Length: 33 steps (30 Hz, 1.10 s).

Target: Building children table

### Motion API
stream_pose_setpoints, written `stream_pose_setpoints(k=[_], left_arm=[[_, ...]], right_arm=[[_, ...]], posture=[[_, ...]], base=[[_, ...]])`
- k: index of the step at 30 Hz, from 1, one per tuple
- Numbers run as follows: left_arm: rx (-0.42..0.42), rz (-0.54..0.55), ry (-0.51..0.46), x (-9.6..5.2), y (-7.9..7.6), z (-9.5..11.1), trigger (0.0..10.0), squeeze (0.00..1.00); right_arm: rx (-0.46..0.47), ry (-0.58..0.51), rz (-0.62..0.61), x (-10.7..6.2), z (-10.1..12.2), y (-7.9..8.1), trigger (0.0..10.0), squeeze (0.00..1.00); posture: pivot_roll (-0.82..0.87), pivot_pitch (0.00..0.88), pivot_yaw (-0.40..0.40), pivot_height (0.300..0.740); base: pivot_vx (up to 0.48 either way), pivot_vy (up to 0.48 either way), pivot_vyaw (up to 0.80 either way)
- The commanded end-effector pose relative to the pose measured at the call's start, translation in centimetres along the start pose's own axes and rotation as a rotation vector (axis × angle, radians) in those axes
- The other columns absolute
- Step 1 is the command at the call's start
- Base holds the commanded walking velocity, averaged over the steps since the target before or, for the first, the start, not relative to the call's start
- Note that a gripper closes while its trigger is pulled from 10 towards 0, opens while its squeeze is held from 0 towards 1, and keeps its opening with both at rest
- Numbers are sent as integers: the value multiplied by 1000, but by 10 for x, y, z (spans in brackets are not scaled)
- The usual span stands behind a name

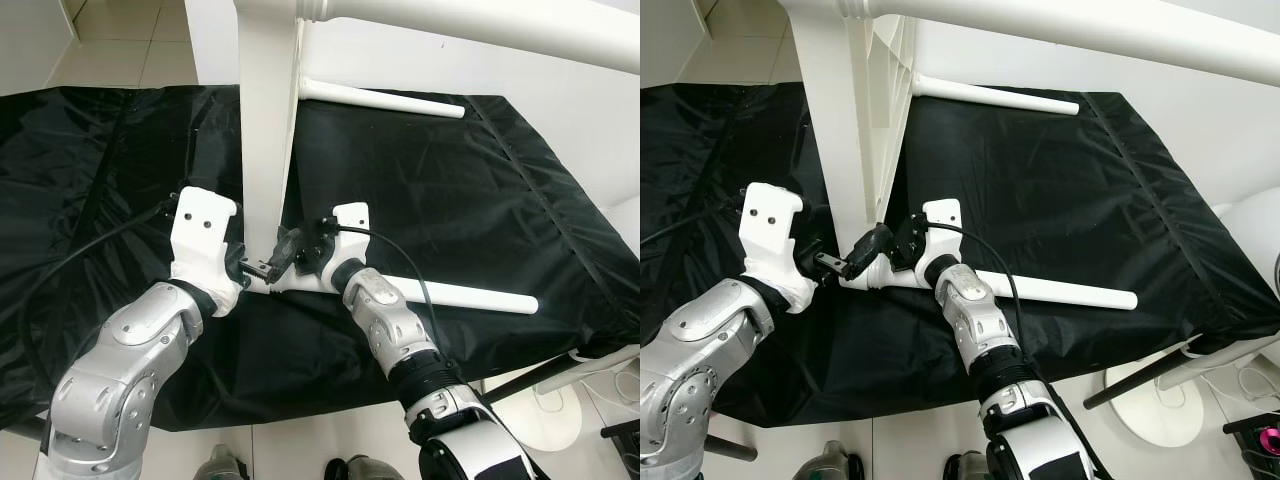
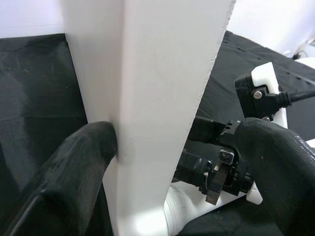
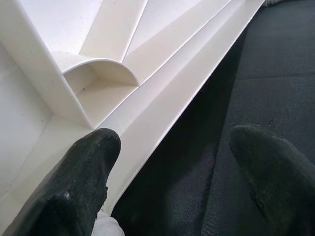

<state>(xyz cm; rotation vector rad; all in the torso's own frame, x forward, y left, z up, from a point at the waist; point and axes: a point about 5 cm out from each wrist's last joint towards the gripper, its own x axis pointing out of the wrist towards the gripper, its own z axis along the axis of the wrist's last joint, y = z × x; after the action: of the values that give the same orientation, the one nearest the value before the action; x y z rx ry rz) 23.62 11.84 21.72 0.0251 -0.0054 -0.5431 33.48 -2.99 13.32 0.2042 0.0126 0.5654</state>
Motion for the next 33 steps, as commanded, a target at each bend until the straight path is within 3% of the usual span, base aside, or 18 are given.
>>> stream_pose_setpoints(k=[1,5,10,14,18,25,33], left_arm=[[15,-58,-1,3,-7,3,10000,0],[-18,70,-6,10,-4,3,10000,0],[-19,105,12,17,-11,1,10000,0],[-66,254,12,35,-5,2,10000,0],[-62,271,8,37,-3,4,10000,0],[-27,266,9,50,-6,0,10000,0],[-29,303,-9,66,-7,3,10000,0]], right_arm=[[23,11,67,5,-5,20,10000,0],[6,-6,32,-5,-5,6,10000,0],[23,-34,2,-11,-2,-3,10000,0],[13,-70,-86,-25,4,-20,10000,0],[16,-92,-111,-30,6,-24,10000,0],[-8,-235,-268,-52,21,-50,10000,0],[-47,-269,-395,-69,30,-69,10000,0]], posture=[[137,67,-66,740],[128,67,-67,740],[122,67,-69,740],[106,62,-68,740],[100,60,-65,740],[65,50,-56,740],[34,43,-49,740]], base=[[0,0,0],[0,0,0],[0,0,0],[0,0,0],[0,0,0],[0,0,0],[0,0,0]])
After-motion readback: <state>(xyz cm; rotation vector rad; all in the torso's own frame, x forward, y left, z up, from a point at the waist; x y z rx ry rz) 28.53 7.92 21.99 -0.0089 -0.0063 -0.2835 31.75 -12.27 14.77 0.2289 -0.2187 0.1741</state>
